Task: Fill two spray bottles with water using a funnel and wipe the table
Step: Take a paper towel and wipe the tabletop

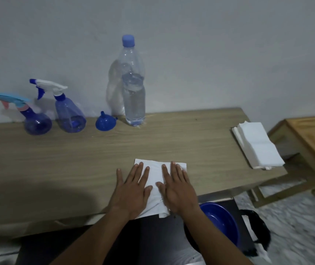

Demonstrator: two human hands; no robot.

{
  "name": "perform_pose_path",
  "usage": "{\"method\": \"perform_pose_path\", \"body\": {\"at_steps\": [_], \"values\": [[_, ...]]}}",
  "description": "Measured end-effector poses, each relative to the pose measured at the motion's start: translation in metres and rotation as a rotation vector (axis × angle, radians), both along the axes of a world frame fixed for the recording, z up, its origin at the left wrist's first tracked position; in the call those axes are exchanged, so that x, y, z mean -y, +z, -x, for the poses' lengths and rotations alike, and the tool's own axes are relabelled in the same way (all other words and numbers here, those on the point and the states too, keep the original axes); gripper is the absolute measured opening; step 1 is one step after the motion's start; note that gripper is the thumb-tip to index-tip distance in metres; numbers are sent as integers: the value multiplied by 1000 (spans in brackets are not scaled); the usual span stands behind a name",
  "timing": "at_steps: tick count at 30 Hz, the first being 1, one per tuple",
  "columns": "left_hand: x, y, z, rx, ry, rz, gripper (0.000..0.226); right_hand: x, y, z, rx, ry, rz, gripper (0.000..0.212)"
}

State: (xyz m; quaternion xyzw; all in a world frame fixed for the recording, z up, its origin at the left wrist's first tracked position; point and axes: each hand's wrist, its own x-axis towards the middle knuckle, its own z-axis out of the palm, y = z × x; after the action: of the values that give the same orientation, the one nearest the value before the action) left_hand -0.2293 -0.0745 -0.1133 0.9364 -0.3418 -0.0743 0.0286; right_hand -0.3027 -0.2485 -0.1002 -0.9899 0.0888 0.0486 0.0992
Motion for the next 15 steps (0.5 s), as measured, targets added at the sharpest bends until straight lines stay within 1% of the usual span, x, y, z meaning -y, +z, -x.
{"method": "perform_pose_path", "body": {"at_steps": [4, 6, 7, 8, 10, 11, 13, 15], "values": [[27, 9, 4, 10, 3, -19, 67, 26, 4, 11, -69, 14, -65, 69], [31, 19, 3, 59, 7, -4, 61, 32, 9, 16, -104, 26, -116, 74], [31, 23, 2, 82, 3, 3, 56, 33, 11, 20, -101, 18, -132, 72], [30, 28, 0, 92, -7, 13, 49, 32, 14, 24, -74, 5, -140, 65], [29, 40, -4, 76, -40, -7, 36, 27, 18, 30, 3, -32, -144, 42], [28, 46, -8, 87, -83, -24, 30, 24, 22, 32, 19, -59, -135, 36], [24, 56, -13, 15, -123, -16, 21, 15, 36, 33, -9, -120, -122, 31], [16, 66, -17, -202, -48, 101, 18, 11, 50, 35, -23, -191, -200, 26]]}}
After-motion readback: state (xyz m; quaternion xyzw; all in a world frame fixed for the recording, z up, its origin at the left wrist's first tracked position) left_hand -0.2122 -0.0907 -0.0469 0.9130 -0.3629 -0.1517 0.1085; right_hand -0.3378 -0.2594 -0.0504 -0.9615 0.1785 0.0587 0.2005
